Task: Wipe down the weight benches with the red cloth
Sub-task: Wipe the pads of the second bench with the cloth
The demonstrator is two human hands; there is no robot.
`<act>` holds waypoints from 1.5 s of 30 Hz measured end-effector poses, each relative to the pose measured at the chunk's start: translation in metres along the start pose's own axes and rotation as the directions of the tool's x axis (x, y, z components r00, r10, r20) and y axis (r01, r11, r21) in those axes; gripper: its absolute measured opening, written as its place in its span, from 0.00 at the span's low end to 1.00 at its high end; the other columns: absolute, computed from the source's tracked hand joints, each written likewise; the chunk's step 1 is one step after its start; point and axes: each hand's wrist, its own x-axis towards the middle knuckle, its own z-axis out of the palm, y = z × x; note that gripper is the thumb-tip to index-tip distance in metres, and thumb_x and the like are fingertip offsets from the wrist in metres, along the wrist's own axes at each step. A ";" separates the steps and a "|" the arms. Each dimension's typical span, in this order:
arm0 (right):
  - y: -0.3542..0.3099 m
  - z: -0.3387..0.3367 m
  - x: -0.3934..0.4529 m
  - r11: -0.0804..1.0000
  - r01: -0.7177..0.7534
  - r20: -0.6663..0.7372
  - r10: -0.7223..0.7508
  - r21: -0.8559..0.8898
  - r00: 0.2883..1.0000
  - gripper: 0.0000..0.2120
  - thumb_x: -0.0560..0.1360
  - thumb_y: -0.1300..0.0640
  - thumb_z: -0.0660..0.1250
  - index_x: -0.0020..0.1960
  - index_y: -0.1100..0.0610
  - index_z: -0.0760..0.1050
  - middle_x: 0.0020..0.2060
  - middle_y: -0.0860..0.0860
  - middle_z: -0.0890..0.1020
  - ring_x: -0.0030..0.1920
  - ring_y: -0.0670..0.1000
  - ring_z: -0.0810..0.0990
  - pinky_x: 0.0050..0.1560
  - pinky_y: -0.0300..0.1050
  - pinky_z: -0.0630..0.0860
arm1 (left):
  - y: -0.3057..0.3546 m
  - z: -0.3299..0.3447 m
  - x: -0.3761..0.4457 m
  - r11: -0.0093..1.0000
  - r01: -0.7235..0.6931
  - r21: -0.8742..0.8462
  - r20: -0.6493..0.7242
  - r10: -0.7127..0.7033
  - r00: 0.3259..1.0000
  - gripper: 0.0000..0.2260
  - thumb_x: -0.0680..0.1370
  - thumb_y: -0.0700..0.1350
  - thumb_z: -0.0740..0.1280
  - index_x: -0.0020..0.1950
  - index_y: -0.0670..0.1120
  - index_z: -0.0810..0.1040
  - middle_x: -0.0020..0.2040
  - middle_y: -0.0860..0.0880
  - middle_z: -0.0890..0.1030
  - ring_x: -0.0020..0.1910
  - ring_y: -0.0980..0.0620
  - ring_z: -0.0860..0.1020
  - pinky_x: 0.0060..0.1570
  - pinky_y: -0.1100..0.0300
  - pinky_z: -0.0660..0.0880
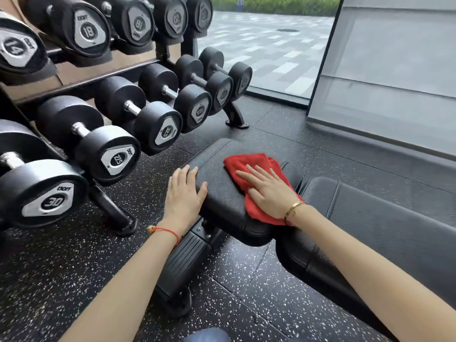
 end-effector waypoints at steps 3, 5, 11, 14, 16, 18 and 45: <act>0.014 -0.014 0.023 0.982 -0.191 0.000 0.191 -0.002 0.982 0.26 0.81 0.52 0.52 0.78 0.44 0.52 0.79 0.49 0.51 0.79 0.52 0.48 0.78 0.55 0.43 | 0.002 -0.001 -0.002 1.000 0.008 -0.005 0.012 -0.008 1.000 0.25 0.83 0.53 0.55 0.77 0.41 0.61 0.77 0.41 0.61 0.78 0.41 0.55 0.78 0.47 0.51; 0.013 -0.016 0.035 0.969 -0.249 -0.005 0.249 -0.011 0.969 0.26 0.81 0.52 0.51 0.78 0.45 0.52 0.79 0.50 0.50 0.79 0.53 0.48 0.77 0.57 0.42 | 0.004 -0.001 -0.002 1.000 0.019 -0.018 0.015 -0.019 1.000 0.25 0.84 0.53 0.55 0.77 0.42 0.61 0.78 0.41 0.60 0.78 0.42 0.54 0.78 0.47 0.51; -0.016 0.001 -0.014 1.000 -0.009 -0.001 0.009 -0.008 1.000 0.27 0.80 0.53 0.53 0.78 0.44 0.52 0.79 0.49 0.51 0.79 0.52 0.48 0.77 0.56 0.41 | 0.008 -0.003 0.002 0.997 0.077 -0.025 0.058 -0.075 0.995 0.25 0.83 0.52 0.55 0.78 0.43 0.60 0.79 0.43 0.58 0.79 0.42 0.53 0.78 0.46 0.49; -0.020 0.003 -0.048 0.998 0.027 -0.003 -0.027 -0.057 1.000 0.27 0.81 0.52 0.53 0.79 0.45 0.51 0.79 0.49 0.51 0.79 0.51 0.47 0.78 0.54 0.41 | 0.016 -0.006 0.002 0.994 0.106 -0.006 0.100 -0.105 0.989 0.26 0.83 0.53 0.55 0.79 0.43 0.57 0.80 0.43 0.56 0.79 0.42 0.51 0.78 0.45 0.47; -0.019 0.003 -0.067 0.996 -0.009 -0.016 0.007 -0.093 1.000 0.28 0.81 0.52 0.52 0.79 0.46 0.48 0.79 0.49 0.49 0.79 0.51 0.46 0.78 0.53 0.41 | 0.030 -0.004 -0.002 0.998 0.060 -0.006 0.091 -0.059 0.994 0.27 0.83 0.53 0.56 0.79 0.42 0.57 0.80 0.42 0.56 0.79 0.43 0.51 0.78 0.46 0.47; -0.014 0.002 -0.084 0.990 -0.068 -0.038 0.064 -0.124 0.997 0.28 0.81 0.52 0.51 0.79 0.46 0.45 0.79 0.50 0.48 0.79 0.51 0.45 0.78 0.52 0.41 | 0.051 0.000 -0.007 0.999 -0.016 -0.044 0.065 0.019 0.998 0.26 0.83 0.52 0.57 0.78 0.43 0.58 0.79 0.43 0.58 0.79 0.44 0.52 0.78 0.46 0.46; 0.062 -0.027 -0.075 0.857 -0.515 -0.121 0.511 -0.004 0.851 0.25 0.81 0.50 0.51 0.78 0.46 0.54 0.79 0.52 0.52 0.79 0.53 0.49 0.78 0.55 0.41 | 0.124 0.035 -0.016 0.982 -0.176 -0.070 0.004 0.177 0.984 0.22 0.80 0.52 0.60 0.73 0.48 0.69 0.74 0.45 0.68 0.76 0.45 0.62 0.77 0.45 0.52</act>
